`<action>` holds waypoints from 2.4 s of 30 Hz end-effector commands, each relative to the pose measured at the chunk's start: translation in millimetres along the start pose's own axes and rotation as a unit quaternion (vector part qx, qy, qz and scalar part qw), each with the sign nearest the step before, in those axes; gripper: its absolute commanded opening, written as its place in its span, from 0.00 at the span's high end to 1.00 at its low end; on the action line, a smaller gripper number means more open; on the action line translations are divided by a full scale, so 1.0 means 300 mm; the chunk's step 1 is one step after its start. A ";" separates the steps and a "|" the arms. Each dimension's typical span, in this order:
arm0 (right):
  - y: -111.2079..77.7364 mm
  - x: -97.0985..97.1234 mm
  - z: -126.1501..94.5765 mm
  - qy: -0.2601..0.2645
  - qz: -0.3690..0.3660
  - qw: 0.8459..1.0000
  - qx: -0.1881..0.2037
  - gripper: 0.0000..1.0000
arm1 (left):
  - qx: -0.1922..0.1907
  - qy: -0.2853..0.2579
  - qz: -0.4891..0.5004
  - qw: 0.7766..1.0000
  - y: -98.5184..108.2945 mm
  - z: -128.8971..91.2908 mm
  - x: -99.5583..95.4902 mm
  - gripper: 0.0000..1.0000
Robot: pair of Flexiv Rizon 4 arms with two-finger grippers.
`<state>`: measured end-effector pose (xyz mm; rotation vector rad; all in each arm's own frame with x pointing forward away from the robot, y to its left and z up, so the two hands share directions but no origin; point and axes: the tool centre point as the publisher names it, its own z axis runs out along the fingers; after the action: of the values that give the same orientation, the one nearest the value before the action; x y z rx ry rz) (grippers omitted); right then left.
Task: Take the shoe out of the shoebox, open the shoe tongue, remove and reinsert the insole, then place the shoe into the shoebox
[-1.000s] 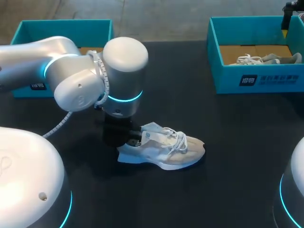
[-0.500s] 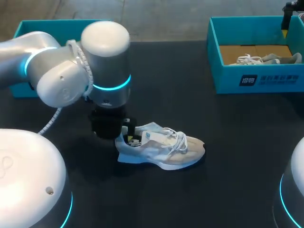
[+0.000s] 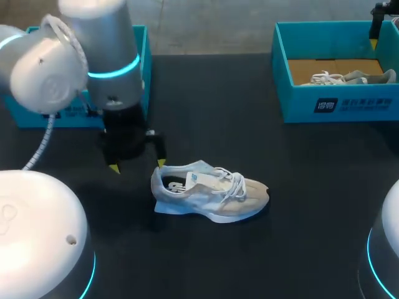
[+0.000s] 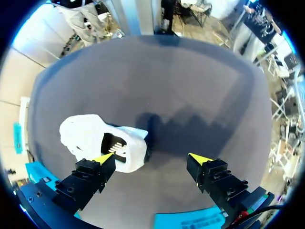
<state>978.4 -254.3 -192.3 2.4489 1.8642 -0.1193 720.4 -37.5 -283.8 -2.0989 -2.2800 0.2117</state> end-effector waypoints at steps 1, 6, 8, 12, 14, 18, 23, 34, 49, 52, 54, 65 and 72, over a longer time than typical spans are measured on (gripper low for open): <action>0.000 0.000 0.000 0.000 0.000 1.000 0.000 0.00 | 0.018 -0.012 -0.019 1.000 -0.017 -0.061 0.039 0.00; 0.000 0.000 0.000 0.000 0.000 1.000 0.000 0.00 | 0.023 -0.022 -0.047 0.998 -0.044 -0.084 0.059 0.00; 0.000 0.000 0.000 0.000 0.000 1.000 0.000 0.00 | 0.030 -0.025 -0.066 0.997 -0.049 -0.090 0.063 0.00; 0.000 0.000 0.000 0.000 0.000 1.000 0.000 0.00 | 0.059 -0.035 -0.119 0.991 -0.051 -0.098 0.070 0.00; 0.000 0.000 0.000 0.000 0.000 1.000 0.000 0.00 | 0.076 -0.040 -0.154 0.984 -0.051 -0.099 0.075 0.00; 0.000 0.000 0.000 0.000 0.000 1.000 0.000 0.00 | 0.106 -0.049 -0.215 0.970 -0.053 -0.100 0.088 0.00; 0.000 0.000 0.000 0.000 0.000 1.000 0.000 0.00 | 0.143 -0.056 -0.263 0.953 -0.057 -0.110 0.123 0.00; 0.000 0.000 0.000 0.000 0.000 1.000 0.000 0.00 | 0.132 -0.051 -0.247 0.959 -0.063 -0.112 0.122 0.00; 0.000 0.000 0.000 0.000 0.000 1.000 0.000 0.00 | 0.200 -0.134 -0.400 0.885 0.000 -0.137 0.174 0.00; 0.000 0.000 0.000 0.000 0.000 1.000 0.000 0.00 | 0.226 -0.169 -0.466 0.838 0.030 -0.143 0.201 0.00; 0.000 0.000 0.000 0.000 0.000 1.000 0.000 0.00 | 0.243 -0.181 -0.491 0.816 0.040 -0.150 0.221 0.00; 0.000 0.000 0.000 0.000 0.000 1.000 0.000 0.00 | 0.311 -0.237 -0.561 0.730 0.028 -0.133 0.218 0.00; 0.000 0.000 0.000 0.000 0.000 1.000 0.000 0.00 | 0.340 -0.251 -0.585 0.692 -0.019 -0.092 0.180 0.00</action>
<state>978.4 -254.2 -192.3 2.4488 1.8642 -0.1193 722.6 19.8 -248.6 -0.2423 -2.6358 1.1741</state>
